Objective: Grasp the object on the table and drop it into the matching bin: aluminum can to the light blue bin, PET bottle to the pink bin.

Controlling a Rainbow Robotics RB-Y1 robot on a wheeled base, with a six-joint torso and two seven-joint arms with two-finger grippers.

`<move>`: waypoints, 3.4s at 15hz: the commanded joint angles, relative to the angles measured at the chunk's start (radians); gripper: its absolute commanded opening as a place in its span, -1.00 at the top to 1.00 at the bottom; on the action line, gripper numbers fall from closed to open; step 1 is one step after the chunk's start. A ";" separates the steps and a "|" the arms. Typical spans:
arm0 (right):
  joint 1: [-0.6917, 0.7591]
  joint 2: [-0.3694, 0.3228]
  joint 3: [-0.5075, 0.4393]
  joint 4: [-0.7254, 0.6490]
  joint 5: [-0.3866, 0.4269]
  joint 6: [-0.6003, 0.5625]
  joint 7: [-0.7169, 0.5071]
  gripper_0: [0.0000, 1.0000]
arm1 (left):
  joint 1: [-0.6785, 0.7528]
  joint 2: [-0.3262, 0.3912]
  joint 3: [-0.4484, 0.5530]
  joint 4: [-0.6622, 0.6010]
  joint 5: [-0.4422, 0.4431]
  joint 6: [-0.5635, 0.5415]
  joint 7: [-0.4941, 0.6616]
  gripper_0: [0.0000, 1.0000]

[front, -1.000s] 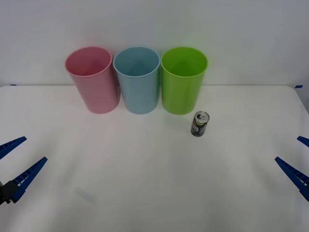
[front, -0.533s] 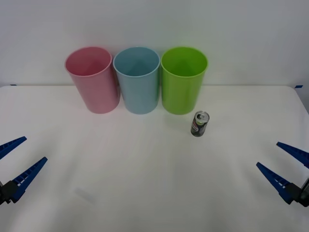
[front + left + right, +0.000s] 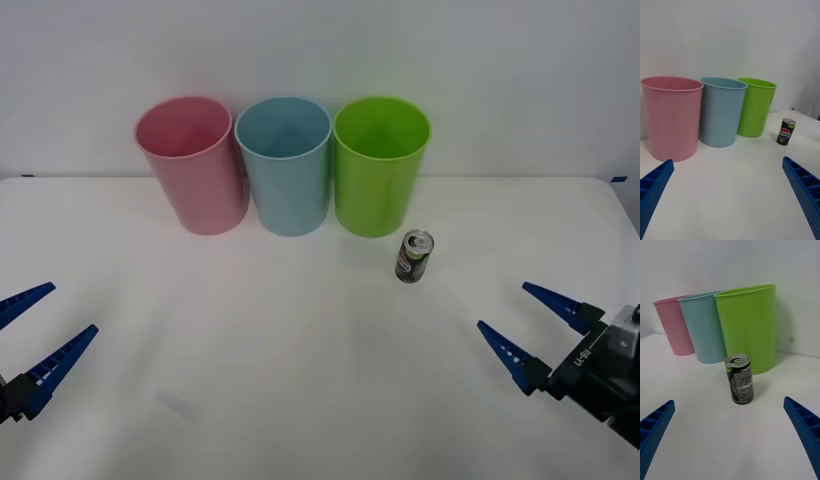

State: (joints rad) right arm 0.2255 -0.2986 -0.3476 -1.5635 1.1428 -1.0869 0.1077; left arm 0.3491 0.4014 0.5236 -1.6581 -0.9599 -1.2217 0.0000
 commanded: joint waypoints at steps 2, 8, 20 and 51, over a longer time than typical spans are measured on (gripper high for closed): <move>-0.017 0.013 0.067 0.002 0.023 0.113 0.029 -1.00 | 0.000 0.000 0.000 0.000 0.000 0.000 0.000 -1.00; -0.129 0.016 0.128 0.140 0.041 0.160 0.084 -1.00 | 0.000 0.000 0.000 0.000 0.000 0.000 0.000 -1.00; -0.342 0.088 0.182 0.361 0.106 0.288 0.159 -1.00 | 0.000 0.000 0.000 0.000 0.000 0.000 0.000 -1.00; -0.517 0.176 0.219 0.550 0.129 0.406 0.276 1.00 | 0.000 0.000 0.000 0.000 0.000 0.000 0.000 -1.00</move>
State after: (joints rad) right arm -0.2912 -0.1225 -0.1289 -1.0135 1.2751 -0.6747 0.3823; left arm 0.3491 0.4014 0.5236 -1.6581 -0.9599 -1.2217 0.0000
